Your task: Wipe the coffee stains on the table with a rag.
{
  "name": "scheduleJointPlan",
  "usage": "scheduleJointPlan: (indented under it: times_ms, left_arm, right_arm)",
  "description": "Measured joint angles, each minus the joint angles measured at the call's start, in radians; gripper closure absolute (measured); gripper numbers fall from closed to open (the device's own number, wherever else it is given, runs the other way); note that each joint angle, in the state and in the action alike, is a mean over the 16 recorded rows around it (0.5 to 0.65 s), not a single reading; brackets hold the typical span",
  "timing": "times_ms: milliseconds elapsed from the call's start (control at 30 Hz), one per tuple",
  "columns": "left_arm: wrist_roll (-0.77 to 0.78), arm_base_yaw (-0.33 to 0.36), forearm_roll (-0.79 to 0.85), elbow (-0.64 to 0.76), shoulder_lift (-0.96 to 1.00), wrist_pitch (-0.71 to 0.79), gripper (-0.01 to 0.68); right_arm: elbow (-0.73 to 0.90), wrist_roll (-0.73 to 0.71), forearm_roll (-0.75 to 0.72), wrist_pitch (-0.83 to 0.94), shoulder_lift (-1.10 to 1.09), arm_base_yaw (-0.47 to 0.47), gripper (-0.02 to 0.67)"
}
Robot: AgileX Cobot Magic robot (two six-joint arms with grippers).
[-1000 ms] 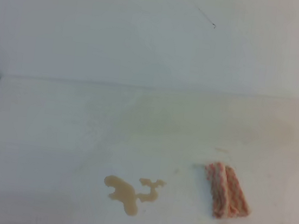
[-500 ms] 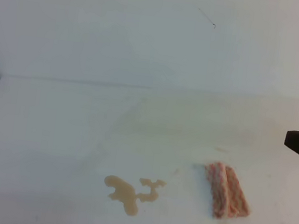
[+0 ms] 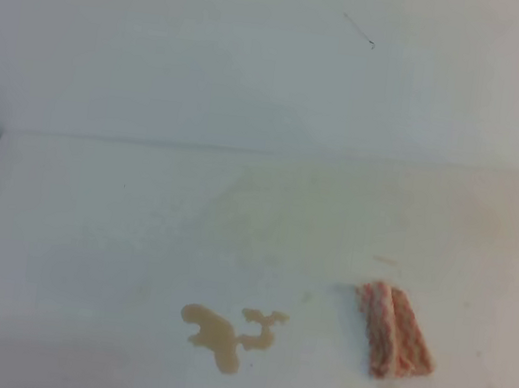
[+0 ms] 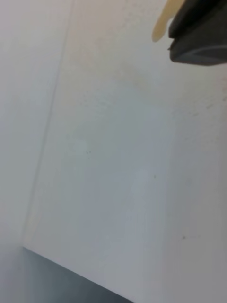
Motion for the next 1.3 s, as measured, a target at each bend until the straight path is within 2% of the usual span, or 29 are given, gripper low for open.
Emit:
scheduleJointPlan:
  times_ms: [133, 233, 333, 600, 700, 800, 900, 1000, 1300]
  left_arm:
    - [0.000, 0.000, 0.000, 0.000, 0.000, 0.000, 0.672]
    - [0.000, 0.000, 0.000, 0.000, 0.000, 0.000, 0.672]
    - [0.000, 0.000, 0.000, 0.003, -0.002, -0.001, 0.672]
    - [0.000, 0.000, 0.000, 0.003, -0.002, 0.000, 0.672]
    - [0.000, 0.000, 0.000, 0.003, -0.002, 0.000, 0.672]
    - [0.000, 0.000, 0.000, 0.003, -0.002, 0.000, 0.672]
    - [0.000, 0.000, 0.000, 0.003, -0.001, 0.000, 0.672]
    - [0.000, 0.000, 0.000, 0.003, -0.001, -0.001, 0.672]
    - [0.000, 0.000, 0.000, 0.003, 0.000, -0.001, 0.672]
  right_arm:
    - [-0.015, -0.175, 0.193, 0.206, 0.015, 0.000, 0.652]
    - [-0.045, -0.344, 0.423, 0.343, 0.037, 0.000, 0.652]
    - [-0.090, -0.575, 0.729, 0.464, 0.070, 0.000, 0.652]
    - [-0.240, -1.320, 1.657, 0.714, 0.208, 0.006, 0.652]
    - [-0.282, -1.544, 1.935, 0.752, 0.256, 0.022, 0.651]
    - [-0.308, -1.720, 2.147, 0.762, 0.297, 0.050, 0.642]
    - [-0.323, -1.838, 2.287, 0.744, 0.329, 0.092, 0.621]
    - [-0.337, -1.907, 2.364, 0.707, 0.354, 0.141, 0.580]
    - [-0.387, -1.965, 2.406, 0.633, 0.441, 0.258, 0.383]
